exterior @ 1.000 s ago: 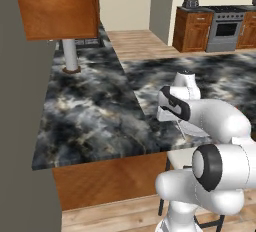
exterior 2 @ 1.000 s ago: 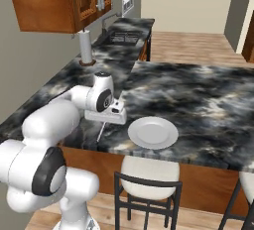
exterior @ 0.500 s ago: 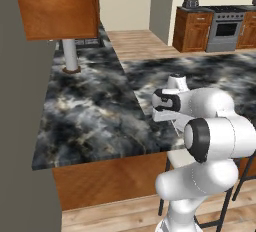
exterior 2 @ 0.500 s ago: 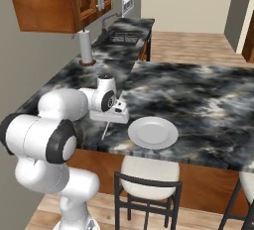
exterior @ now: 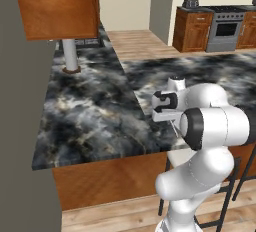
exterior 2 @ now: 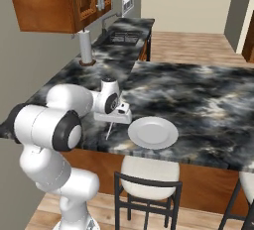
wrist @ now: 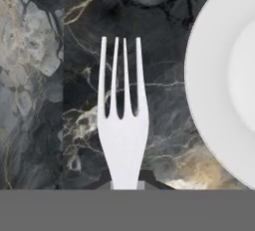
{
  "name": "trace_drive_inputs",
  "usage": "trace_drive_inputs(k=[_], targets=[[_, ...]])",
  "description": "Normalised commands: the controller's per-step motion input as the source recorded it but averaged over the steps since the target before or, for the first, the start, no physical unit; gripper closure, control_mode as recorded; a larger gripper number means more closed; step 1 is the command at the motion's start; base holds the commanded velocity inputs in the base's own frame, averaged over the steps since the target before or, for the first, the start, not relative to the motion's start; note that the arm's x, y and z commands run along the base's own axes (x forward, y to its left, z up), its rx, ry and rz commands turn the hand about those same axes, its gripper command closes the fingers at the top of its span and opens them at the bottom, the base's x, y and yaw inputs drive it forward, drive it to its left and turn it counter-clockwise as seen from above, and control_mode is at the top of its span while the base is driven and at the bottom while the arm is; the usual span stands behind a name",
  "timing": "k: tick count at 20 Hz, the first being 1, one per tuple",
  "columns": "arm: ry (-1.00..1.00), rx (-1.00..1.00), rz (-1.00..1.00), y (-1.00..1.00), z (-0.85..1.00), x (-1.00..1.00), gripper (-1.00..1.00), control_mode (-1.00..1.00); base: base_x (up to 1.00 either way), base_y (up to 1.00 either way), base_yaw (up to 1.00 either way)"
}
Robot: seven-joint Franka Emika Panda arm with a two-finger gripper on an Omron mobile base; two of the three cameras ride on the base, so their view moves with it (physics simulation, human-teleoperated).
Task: Take the fork and place it on the left side of the plate. Then take the spoon and place it on the right side of the plate. Make sure they're directly next to the plate.
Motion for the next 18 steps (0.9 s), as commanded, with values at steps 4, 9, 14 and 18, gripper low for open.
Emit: trace_drive_inputs(k=[4,9,14,18], targets=[[-0.03,0.0,0.01,0.0,-0.12,0.2,1.0,-1.0,0.0,0.0,0.0],[-0.01,0.0,0.03,0.0,-0.13,0.11,1.0,-1.0,0.0,0.0,0.0],[-0.02,0.0,0.04,0.0,-0.09,0.06,1.0,-1.0,0.0,0.0,0.0],[-0.05,0.0,0.06,0.0,-0.02,0.07,1.0,-1.0,0.0,0.0,0.0]])
